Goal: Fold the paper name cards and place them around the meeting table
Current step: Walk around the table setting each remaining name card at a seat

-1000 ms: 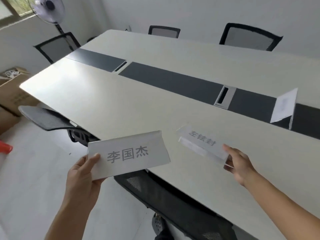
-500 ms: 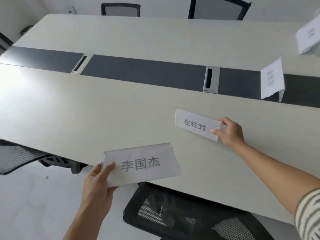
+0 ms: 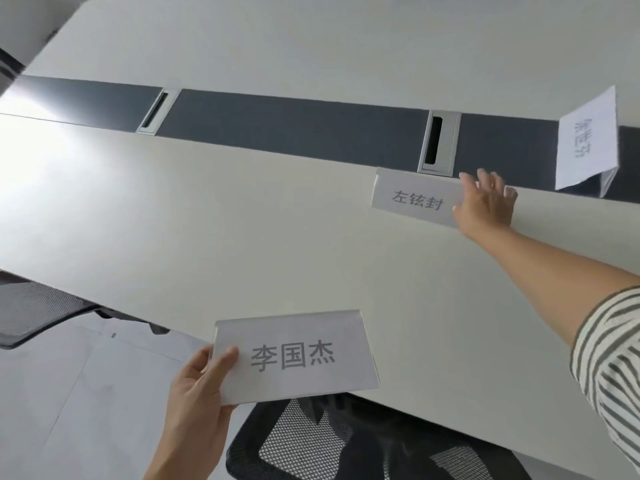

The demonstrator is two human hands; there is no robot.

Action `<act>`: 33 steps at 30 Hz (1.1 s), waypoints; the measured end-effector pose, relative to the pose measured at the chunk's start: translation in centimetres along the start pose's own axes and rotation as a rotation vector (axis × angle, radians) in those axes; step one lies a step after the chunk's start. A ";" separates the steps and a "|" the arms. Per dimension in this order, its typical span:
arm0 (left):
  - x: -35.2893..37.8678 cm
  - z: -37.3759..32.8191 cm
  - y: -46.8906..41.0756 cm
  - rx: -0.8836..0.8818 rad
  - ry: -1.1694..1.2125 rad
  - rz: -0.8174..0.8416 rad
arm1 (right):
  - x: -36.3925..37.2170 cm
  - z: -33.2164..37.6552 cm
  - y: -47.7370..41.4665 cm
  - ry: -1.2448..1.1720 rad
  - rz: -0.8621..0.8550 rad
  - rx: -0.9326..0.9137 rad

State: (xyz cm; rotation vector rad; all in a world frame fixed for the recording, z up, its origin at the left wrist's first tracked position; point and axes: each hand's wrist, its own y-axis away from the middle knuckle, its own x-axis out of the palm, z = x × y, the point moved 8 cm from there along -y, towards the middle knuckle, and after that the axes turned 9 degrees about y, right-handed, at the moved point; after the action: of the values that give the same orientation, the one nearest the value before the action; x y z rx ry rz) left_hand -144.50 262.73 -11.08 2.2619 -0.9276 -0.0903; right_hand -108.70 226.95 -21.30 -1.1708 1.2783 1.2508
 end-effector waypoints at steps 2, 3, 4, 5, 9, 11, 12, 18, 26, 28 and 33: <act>0.5 0.0 -0.1 -0.003 -0.004 -0.002 | 0.3 2.1 0.4 0.095 -0.016 -0.106; 0.8 -0.1 -0.1 -0.003 -0.005 0.000 | 0.8 3.3 0.7 0.133 0.009 -0.155; 1.2 -0.1 -0.2 0.000 -0.004 0.002 | 1.4 4.1 0.9 0.166 0.052 -0.188; 1.5 -0.2 -0.2 0.006 -0.001 0.005 | 1.8 4.7 1.0 0.191 0.091 -0.204; 2.5 -0.8 -0.3 0.027 0.008 0.022 | 1.9 5.1 0.1 0.233 0.134 -0.233; 2.7 -0.9 -0.2 0.034 0.017 0.022 | 1.5 5.0 -1.0 0.236 0.146 -0.249; 2.6 -0.9 -0.2 0.037 0.020 0.017 | 1.3 5.0 -1.4 0.234 0.146 -0.254; 1.2 -0.8 0.9 0.043 0.040 -0.026 | 0.7 4.9 -2.4 0.204 0.173 -0.267; -0.1 -1.7 3.9 0.086 0.110 -0.024 | -4.9 8.2 2.5 -0.066 0.020 -0.356; -0.4 -1.9 5.0 0.109 0.134 -0.021 | -6.7 9.5 5.6 -0.252 0.036 -0.383; -2.5 -1.7 8.5 0.165 0.191 -0.022 | -9.5 12.2 14.7 -0.659 0.185 -0.449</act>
State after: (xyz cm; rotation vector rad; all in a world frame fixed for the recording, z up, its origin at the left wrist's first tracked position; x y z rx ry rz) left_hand -150.88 260.94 -4.97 2.3830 -0.8348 0.1967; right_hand -122.48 239.39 -10.89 -0.8222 0.6354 1.9269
